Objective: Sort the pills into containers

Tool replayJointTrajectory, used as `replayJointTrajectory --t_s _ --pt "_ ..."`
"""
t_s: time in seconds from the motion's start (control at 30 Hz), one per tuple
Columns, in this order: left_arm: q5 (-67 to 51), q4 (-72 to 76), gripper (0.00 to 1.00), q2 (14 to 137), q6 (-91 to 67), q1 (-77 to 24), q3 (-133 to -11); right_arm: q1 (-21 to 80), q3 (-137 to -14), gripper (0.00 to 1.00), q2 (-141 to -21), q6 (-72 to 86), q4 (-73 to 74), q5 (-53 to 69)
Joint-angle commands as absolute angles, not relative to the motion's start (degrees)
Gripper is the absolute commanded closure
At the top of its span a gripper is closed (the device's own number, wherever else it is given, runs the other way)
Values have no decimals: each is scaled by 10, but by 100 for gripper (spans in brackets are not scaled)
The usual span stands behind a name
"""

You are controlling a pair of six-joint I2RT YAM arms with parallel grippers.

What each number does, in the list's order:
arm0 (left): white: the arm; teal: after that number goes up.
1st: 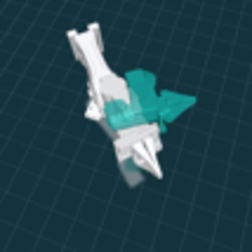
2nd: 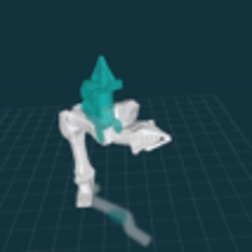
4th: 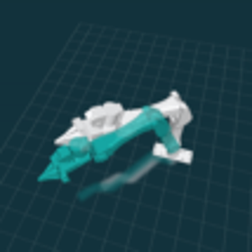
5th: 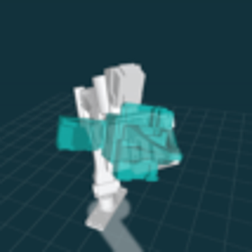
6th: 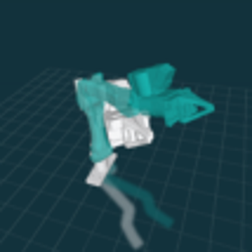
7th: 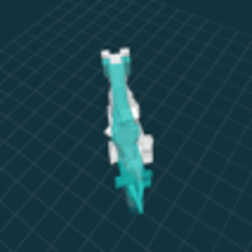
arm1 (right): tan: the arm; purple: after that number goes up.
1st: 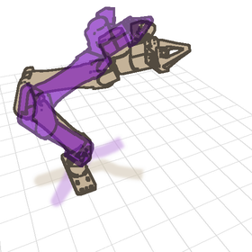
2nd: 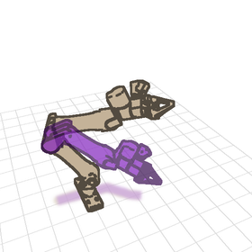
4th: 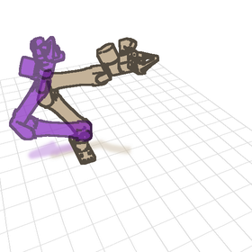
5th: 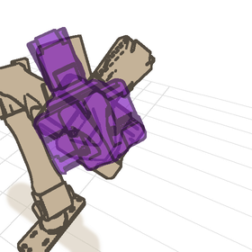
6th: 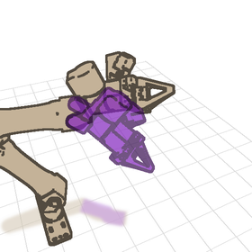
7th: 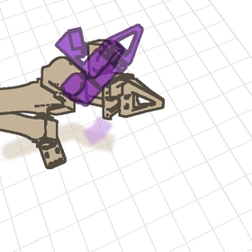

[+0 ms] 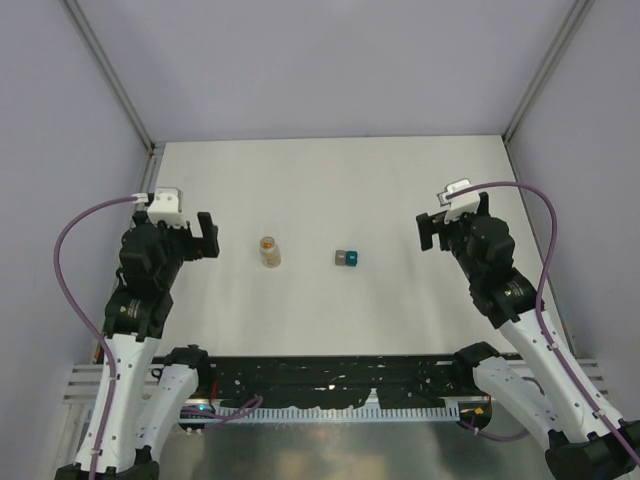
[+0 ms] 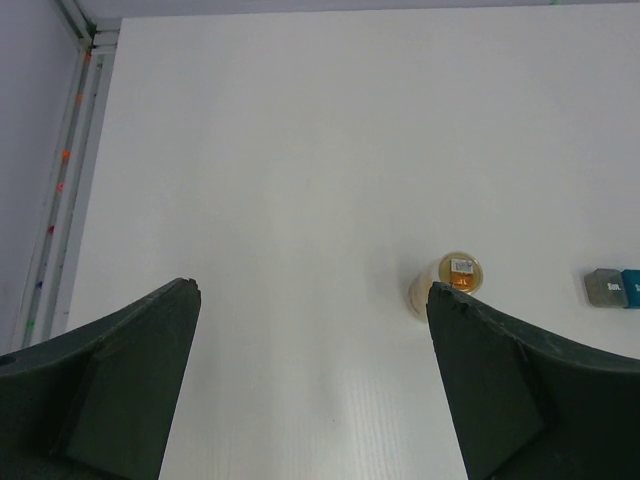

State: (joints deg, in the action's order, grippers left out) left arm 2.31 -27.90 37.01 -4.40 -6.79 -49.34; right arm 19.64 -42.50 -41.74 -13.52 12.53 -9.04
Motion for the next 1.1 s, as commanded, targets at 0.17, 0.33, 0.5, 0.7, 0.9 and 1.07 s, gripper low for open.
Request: replayJointTrajectory --t_s 0.17,0.33,0.5,0.7,0.9,1.07 --pt "-38 -240 1 368 -77 -14 -471 194 -422 5 -406 -133 116 -136" --pt "-54 -222 0 366 -79 -3 -455 195 -426 5 -404 -134 134 -138" --pt "-56 -211 0 369 -65 -3 -446 193 -431 5 -402 -139 159 -142" --pt "-57 -193 1 375 -62 -3 -429 194 -425 5 -403 -134 160 -138" --pt "-49 -133 0 346 -62 -3 -382 193 -417 5 -410 -131 161 -129" --pt "-57 -80 0 325 -63 -3 -337 193 -410 5 -409 -135 154 -130"
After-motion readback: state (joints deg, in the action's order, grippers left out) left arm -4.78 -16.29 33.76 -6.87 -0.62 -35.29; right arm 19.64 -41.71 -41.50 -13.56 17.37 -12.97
